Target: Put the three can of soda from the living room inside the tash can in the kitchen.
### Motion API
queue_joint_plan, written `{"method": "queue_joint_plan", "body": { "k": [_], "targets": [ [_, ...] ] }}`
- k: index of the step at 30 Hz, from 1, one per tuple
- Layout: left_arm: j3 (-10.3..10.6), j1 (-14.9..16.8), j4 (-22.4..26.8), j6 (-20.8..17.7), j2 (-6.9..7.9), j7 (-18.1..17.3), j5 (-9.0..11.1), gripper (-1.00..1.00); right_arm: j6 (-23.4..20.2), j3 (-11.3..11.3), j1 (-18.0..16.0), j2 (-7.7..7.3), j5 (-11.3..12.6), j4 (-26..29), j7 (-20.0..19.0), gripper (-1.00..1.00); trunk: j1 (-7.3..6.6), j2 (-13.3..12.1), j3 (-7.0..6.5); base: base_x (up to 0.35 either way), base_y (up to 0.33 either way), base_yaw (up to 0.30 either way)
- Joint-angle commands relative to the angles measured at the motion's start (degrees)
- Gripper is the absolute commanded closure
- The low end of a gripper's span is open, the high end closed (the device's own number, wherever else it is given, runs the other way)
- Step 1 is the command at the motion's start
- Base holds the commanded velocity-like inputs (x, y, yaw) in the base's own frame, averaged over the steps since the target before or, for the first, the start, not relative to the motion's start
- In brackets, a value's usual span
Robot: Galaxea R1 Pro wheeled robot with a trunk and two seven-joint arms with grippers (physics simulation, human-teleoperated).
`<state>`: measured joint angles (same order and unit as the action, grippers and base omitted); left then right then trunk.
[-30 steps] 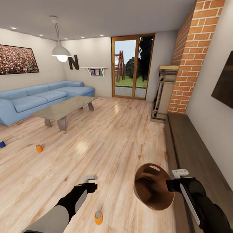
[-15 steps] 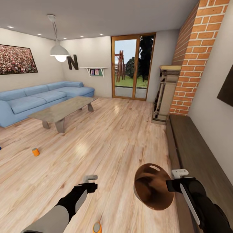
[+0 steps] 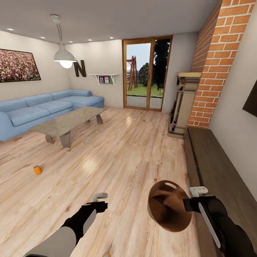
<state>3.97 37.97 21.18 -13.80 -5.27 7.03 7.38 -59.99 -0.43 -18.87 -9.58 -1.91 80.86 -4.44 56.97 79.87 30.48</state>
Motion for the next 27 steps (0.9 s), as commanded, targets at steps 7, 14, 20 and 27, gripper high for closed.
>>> {"method": "queue_joint_plan", "body": {
  "k": [7, 14, 20, 27],
  "targets": [
    [0.0, 0.0, 0.0, 0.0, 0.0, 0.0, 0.0, -1.0, 0.0, 0.0, 0.0, -0.01, 0.8, 0.0, 0.0, 1.0, 0.0, 0.0, -0.01, 0.168, 0.01, 0.0],
    [0.0, 0.0, 0.0, 0.0, 0.0, 0.0, 0.0, -1.0, 0.0, 0.1, 0.1, 0.0, 0.7, 0.0, 0.0, 1.0, 0.0, 0.0, -0.01, 0.2, 0.041, 0.0],
    [0.0, 0.0, 0.0, 0.0, 0.0, 0.0, 0.0, -1.0, 0.0, 0.0, 0.1, 0.0, 0.7, 0.0, 0.0, 1.0, 0.0, 0.0, -0.01, 0.074, 0.007, 0.0],
    [0.0, 0.0, 0.0, 0.0, 0.0, 0.0, 0.0, -1.0, 0.0, 0.0, 0.1, 0.0, 0.7, 0.0, 0.0, 1.0, 0.0, 0.0, -0.01, 0.009, 0.001, 0.0]
  ]
}}
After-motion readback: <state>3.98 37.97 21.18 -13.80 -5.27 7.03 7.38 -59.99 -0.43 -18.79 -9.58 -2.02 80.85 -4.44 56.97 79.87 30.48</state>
